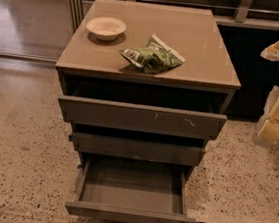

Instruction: Close bottom drawer

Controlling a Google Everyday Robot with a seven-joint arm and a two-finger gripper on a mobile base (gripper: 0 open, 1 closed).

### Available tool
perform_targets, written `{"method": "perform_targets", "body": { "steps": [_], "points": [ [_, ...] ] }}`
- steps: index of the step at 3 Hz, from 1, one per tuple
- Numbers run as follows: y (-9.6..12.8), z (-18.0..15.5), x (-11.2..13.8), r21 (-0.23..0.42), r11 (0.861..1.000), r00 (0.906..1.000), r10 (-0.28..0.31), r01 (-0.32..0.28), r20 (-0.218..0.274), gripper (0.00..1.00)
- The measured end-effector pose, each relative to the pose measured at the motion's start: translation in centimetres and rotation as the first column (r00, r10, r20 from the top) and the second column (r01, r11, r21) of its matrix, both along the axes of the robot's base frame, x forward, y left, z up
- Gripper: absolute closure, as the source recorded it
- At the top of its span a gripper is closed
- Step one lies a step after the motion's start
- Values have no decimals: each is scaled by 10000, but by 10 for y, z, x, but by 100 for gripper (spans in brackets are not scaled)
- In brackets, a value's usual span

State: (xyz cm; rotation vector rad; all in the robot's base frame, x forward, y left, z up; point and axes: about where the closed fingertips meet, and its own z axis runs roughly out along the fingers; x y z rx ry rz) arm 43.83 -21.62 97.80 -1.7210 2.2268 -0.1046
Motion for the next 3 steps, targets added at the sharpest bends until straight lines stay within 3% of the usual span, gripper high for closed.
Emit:
{"method": "perform_targets", "body": {
  "steps": [3],
  "points": [
    [4,-25,-5,187,9998,9998,-47,50,-181,0]
  ]
}}
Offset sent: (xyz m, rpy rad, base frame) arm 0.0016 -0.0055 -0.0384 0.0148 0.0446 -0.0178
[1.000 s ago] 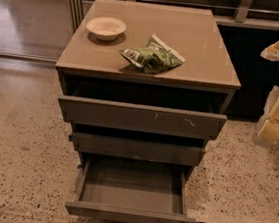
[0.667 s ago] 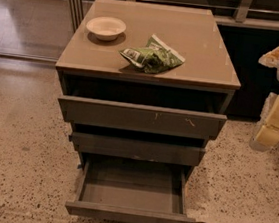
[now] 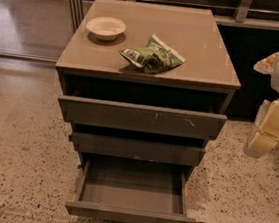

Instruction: Close bottom drawer

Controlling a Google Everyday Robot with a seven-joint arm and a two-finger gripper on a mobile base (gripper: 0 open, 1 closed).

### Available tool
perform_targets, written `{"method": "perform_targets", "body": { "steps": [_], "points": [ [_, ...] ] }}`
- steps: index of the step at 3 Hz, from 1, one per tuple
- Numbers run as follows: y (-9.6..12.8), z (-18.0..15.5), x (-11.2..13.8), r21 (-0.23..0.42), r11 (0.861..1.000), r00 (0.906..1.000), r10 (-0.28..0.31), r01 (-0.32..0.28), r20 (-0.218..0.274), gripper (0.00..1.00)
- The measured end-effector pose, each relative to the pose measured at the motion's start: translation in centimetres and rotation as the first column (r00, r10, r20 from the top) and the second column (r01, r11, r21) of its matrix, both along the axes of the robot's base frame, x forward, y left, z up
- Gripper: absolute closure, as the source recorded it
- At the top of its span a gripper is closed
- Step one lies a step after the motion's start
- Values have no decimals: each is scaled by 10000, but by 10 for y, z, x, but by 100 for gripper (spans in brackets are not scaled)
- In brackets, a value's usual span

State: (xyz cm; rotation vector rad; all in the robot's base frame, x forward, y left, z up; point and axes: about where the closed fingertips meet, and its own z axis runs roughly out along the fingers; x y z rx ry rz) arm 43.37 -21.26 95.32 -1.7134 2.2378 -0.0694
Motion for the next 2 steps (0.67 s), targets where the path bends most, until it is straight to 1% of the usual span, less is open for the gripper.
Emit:
{"method": "perform_targets", "body": {
  "steps": [1,2],
  "points": [
    [9,-22,-8,91,9999,9997,126,-124,-219,0],
    [21,-63,-23,413,9991,9995,69,-55,-321,0]
  ]
}}
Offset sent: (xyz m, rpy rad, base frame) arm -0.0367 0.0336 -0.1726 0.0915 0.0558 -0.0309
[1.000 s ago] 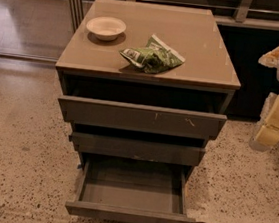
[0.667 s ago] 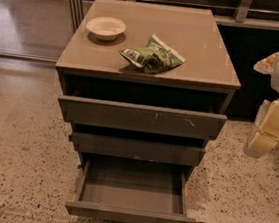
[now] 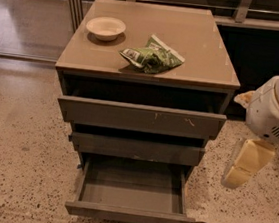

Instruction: Close bottom drawer

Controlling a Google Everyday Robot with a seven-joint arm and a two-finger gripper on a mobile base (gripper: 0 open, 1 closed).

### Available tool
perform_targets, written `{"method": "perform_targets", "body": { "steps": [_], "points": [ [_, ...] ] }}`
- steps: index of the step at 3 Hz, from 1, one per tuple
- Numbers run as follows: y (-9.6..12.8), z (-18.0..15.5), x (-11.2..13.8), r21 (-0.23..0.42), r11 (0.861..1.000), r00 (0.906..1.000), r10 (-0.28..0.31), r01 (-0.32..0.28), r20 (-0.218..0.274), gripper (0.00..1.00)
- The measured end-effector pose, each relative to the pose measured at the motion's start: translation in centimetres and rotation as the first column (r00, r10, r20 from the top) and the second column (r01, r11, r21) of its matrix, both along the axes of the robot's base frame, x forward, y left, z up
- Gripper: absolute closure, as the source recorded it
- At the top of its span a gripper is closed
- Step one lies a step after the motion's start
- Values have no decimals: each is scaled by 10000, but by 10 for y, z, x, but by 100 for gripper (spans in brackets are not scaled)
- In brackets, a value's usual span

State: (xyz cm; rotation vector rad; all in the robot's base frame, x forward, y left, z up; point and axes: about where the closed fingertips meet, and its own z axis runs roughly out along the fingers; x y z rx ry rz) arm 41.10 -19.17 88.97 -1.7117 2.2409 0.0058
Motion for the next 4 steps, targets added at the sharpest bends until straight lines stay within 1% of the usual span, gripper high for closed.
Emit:
{"method": "perform_targets", "body": {
  "steps": [1,2,3,4],
  "points": [
    [15,-79,-12,187,9993,9988,-325,332,-375,0],
    [15,-79,-12,187,9993,9988,-325,332,-370,0],
    [16,-81,-11,203,9983,9980,-535,542,-333,0],
    [23,-113,-18,467,9944,9948,-927,946,-419,0]
  ]
}}
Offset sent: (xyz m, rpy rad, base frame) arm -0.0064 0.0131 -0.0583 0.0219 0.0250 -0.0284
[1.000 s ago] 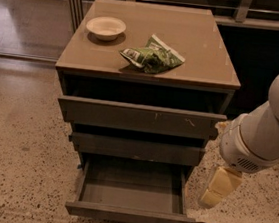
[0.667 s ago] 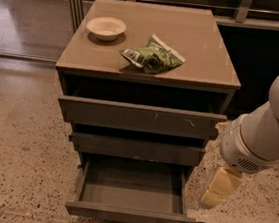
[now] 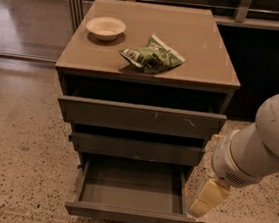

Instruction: Close bottom drawer

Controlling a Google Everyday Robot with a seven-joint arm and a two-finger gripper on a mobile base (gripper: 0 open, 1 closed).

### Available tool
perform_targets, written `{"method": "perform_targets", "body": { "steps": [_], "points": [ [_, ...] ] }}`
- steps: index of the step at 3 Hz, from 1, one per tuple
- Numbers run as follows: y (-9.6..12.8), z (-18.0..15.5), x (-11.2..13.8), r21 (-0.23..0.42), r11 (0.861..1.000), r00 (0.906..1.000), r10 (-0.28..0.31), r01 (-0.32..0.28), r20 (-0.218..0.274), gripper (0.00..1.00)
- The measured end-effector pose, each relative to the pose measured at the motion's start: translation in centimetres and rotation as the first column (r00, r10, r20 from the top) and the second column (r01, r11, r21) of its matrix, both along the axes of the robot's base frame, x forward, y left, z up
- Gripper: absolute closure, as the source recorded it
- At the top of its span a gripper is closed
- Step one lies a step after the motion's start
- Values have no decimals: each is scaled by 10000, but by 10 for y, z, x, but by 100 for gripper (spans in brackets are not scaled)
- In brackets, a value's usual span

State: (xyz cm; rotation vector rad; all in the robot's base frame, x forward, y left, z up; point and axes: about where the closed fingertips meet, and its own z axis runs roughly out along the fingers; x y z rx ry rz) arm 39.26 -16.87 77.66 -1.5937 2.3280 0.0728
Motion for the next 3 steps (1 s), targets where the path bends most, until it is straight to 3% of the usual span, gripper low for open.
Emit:
{"method": "perform_targets", "body": {
  "steps": [1,2,3],
  "points": [
    [16,-62,-16,558,9982,9996,-188,200,-209,0],
    [39,-119,-33,1442,9895,9994,-12,63,-357,0],
    [62,-164,-43,2038,9757,9945,923,-805,-487,0]
  ]
}}
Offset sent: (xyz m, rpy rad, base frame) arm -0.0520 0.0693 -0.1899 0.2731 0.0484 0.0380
